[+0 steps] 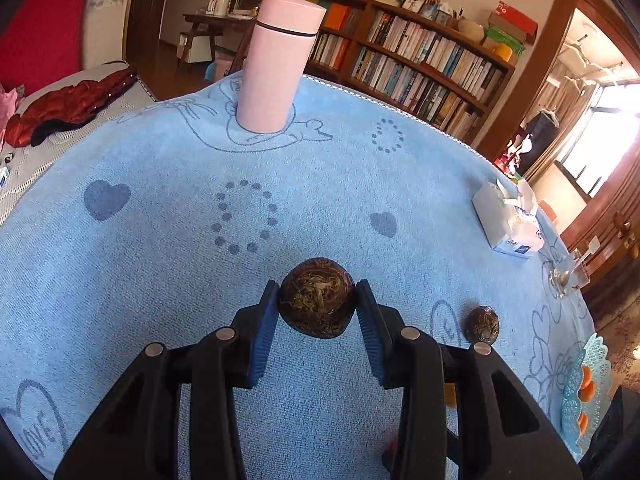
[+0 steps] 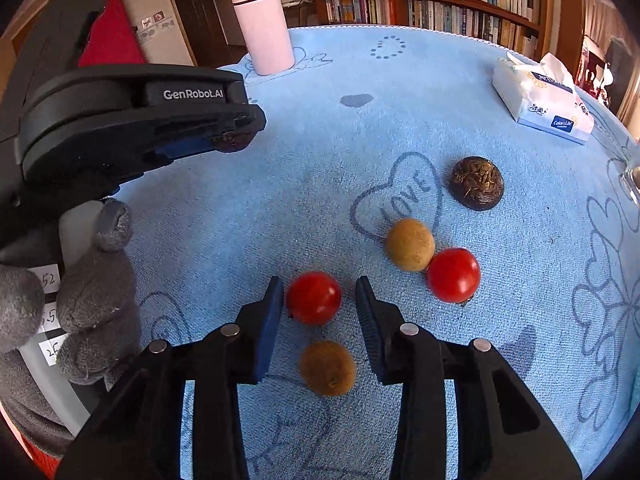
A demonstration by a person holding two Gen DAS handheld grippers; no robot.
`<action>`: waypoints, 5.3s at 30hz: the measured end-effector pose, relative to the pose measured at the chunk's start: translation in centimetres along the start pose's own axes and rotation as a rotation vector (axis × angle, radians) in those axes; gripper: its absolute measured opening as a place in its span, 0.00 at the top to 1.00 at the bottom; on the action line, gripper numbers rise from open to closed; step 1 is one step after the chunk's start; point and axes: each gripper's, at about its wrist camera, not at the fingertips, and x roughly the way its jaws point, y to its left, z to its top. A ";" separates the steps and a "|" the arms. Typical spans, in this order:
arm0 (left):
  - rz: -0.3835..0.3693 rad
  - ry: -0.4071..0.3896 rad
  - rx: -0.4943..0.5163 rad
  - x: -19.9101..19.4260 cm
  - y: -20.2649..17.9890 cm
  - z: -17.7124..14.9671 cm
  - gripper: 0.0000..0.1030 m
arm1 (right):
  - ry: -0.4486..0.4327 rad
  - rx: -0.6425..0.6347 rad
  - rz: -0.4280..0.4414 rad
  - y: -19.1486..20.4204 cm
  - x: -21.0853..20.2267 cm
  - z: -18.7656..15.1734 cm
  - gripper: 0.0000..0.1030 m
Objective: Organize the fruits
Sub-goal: 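Grasp the dark brown round fruit with the left tool while the right tool grasps a red tomato, then carry the red tomato into the green basket and open the right tool, then lower the dark brown fruit into the green basket and open the left tool, then move both open tools back toward the remaining fruit on the cloth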
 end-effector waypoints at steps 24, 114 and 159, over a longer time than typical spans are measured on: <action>0.043 -0.036 0.006 -0.4 0.2 0.0 0.62 | -0.162 0.099 -0.024 -2.1 -5.5 -0.2 0.73; -0.425 0.136 0.549 -4.8 -28.7 -12.3 0.61 | -0.458 0.826 -0.509 -27.7 -27.5 -20.3 0.48; -0.346 0.038 0.520 -6.1 -30.0 -12.3 0.15 | -0.498 0.776 -0.461 -24.8 -28.4 -21.2 0.42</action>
